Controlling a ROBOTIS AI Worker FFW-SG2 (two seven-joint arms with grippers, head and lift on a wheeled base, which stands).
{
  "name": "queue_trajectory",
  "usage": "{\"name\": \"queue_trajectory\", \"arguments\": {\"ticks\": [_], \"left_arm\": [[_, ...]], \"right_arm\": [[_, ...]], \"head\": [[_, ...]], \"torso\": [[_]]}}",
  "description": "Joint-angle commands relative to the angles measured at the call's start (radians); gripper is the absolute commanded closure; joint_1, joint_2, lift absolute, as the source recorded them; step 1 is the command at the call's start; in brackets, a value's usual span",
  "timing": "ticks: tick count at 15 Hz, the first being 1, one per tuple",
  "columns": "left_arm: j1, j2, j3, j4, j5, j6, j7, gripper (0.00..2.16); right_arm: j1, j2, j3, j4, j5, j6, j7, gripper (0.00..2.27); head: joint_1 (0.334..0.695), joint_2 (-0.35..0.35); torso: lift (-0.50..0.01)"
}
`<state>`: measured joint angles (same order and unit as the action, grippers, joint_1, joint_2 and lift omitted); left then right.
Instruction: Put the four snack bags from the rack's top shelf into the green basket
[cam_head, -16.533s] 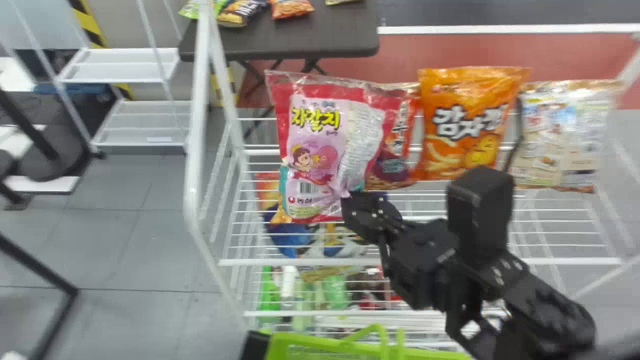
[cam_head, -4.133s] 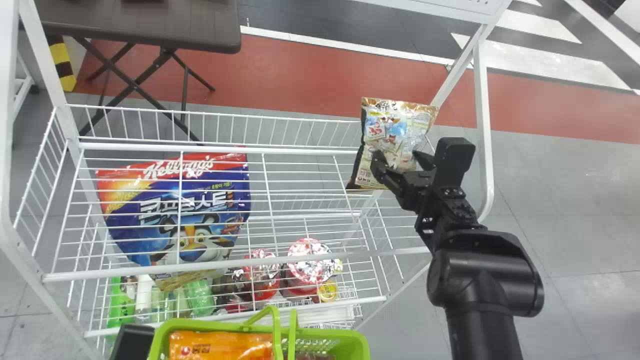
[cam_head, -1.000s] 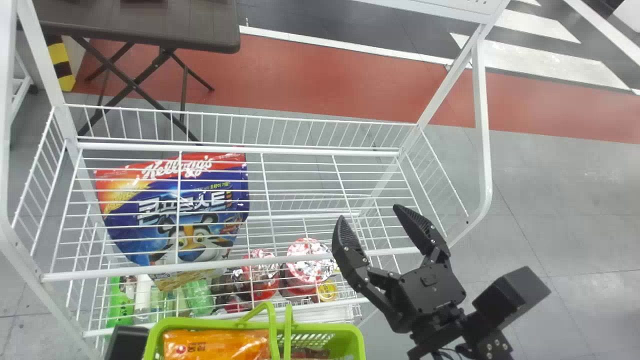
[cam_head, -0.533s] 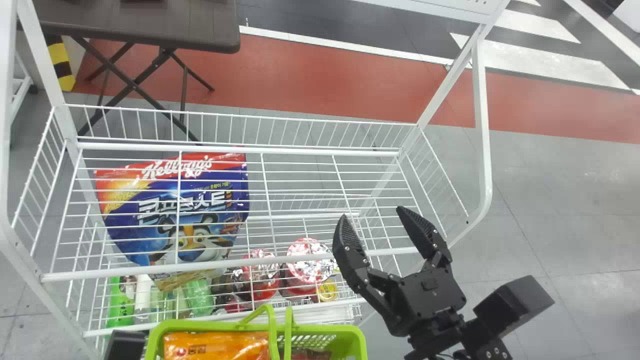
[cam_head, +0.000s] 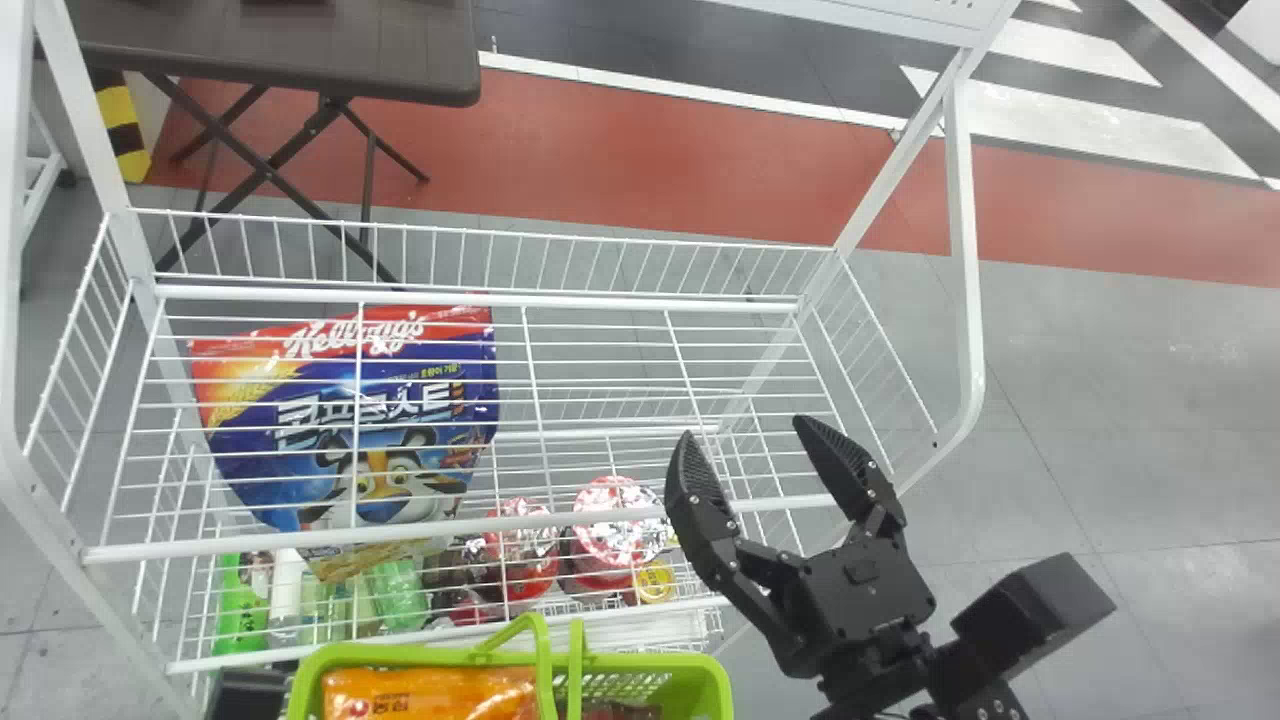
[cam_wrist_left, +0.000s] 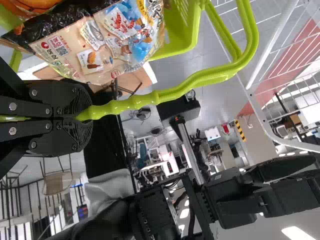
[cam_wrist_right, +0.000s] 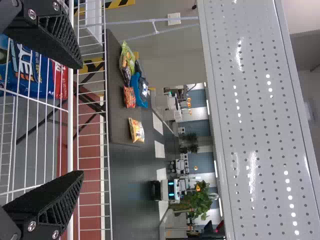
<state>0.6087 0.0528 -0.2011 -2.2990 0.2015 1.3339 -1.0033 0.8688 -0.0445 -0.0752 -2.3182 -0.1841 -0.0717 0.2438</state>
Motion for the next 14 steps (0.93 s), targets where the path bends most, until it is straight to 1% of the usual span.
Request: {"name": "queue_trajectory", "arguments": {"ticks": [1,14], "left_arm": [[0.003,0.001,0.000,-0.007,0.001,0.000,0.000,2.15],[0.009,-0.001,0.005,-0.010,0.001,0.000,-0.006,2.15]], "right_arm": [[0.003,0.000,0.000,-0.004,0.000,-0.003,0.000,0.05],[0.006,0.000,0.002,-0.010,-0.005,-0.003,0.000,0.05]], "head": [[0.695,-0.350],[0.695,-0.350]], "torso": [[0.000],[0.000]]}}
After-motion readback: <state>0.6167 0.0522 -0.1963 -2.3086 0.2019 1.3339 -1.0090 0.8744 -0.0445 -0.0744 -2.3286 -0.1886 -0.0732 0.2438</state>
